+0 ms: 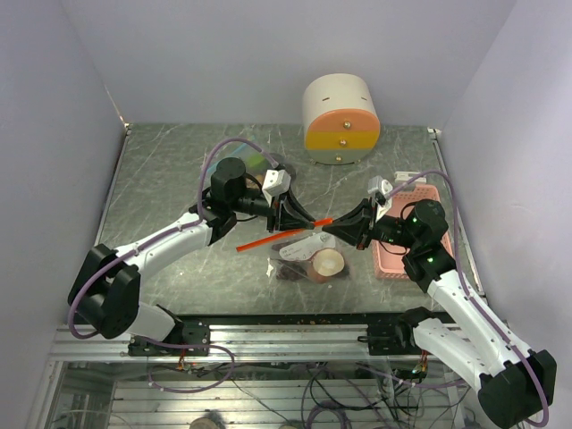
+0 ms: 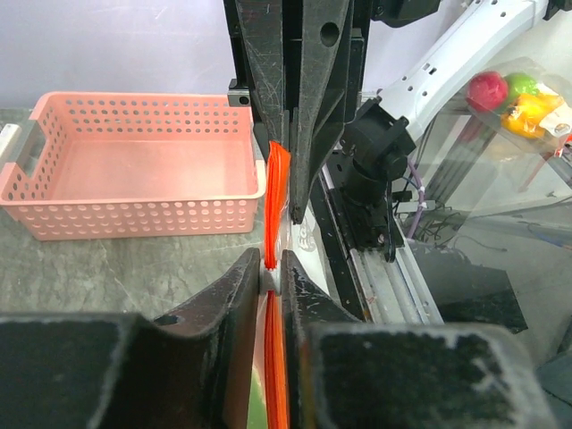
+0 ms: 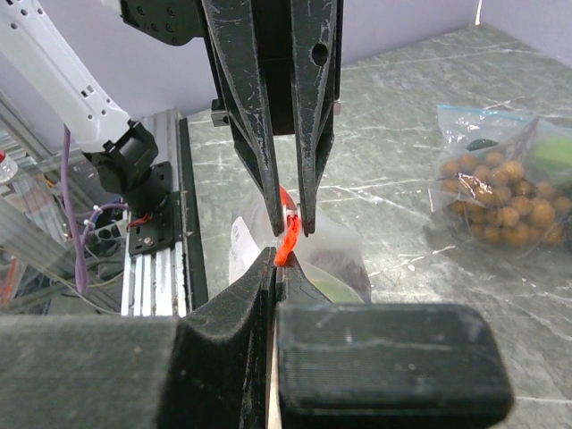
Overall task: Open the zip-top bag and remove the fake food
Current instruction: Unzip the zipper food storage bag at the center of the board.
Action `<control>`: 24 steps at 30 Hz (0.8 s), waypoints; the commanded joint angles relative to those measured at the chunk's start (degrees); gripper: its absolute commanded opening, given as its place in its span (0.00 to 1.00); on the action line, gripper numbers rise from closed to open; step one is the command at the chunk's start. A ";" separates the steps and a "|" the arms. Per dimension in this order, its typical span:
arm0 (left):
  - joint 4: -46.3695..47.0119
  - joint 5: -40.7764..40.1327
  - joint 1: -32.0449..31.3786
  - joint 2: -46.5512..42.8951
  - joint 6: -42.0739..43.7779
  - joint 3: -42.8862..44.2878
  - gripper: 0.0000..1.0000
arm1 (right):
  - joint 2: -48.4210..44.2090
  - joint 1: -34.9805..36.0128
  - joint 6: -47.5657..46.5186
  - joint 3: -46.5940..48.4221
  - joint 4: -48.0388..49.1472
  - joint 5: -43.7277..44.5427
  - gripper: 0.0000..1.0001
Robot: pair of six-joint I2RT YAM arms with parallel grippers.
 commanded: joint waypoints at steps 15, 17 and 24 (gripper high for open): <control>-1.48 -3.22 0.54 -3.88 3.53 -2.14 0.07 | -2.44 0.17 -0.27 1.90 -0.01 10.94 0.00; -2.76 -4.90 0.74 -5.40 4.45 -3.29 0.07 | -2.68 0.17 -0.16 1.86 0.17 12.05 0.00; 2.47 -8.95 4.03 -11.47 -0.32 -10.16 0.07 | -3.29 0.17 0.12 1.99 0.05 17.39 0.00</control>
